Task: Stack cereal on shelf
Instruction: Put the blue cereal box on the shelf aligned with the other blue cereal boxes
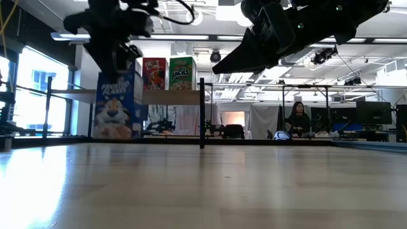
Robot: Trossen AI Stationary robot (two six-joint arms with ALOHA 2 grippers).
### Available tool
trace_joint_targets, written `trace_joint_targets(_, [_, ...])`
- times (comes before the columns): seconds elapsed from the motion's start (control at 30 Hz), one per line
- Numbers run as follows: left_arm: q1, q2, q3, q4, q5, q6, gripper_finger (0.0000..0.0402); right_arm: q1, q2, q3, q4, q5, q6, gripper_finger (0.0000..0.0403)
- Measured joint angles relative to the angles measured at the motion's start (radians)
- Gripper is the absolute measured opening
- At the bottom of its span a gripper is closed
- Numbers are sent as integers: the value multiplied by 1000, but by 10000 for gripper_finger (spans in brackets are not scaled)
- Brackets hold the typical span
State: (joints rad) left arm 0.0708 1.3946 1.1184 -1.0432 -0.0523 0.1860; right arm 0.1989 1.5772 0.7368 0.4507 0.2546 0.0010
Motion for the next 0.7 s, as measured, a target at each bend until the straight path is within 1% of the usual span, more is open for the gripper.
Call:
trace_joint_targets(0.13, [25, -65, 68, -153, -10, 20, 138, 5, 0, 0, 2, 0, 0, 0])
trace_joint_targets(0.3, [71, -121, 224, -363, -66, 61, 136, 5, 0, 0, 2, 0, 0, 0])
trace_joint_targets(0.37, [102, -132, 291, -427, -105, 75, 136, 5, 0, 0, 2, 0, 0, 0])
trace_joint_targets(0.47, [164, -141, 363, -452, -169, 126, 136, 5, 0, 0, 2, -2, 0, 0])
trace_joint_targets(0.57, [254, -140, 393, -442, -176, 210, 136, 5, 0, 0, 3, -3, 0, 0])
trace_joint_targets(0.7, [380, -126, 396, -424, -192, 318, 136, 6, 0, 0, 3, -5, 5, 0])
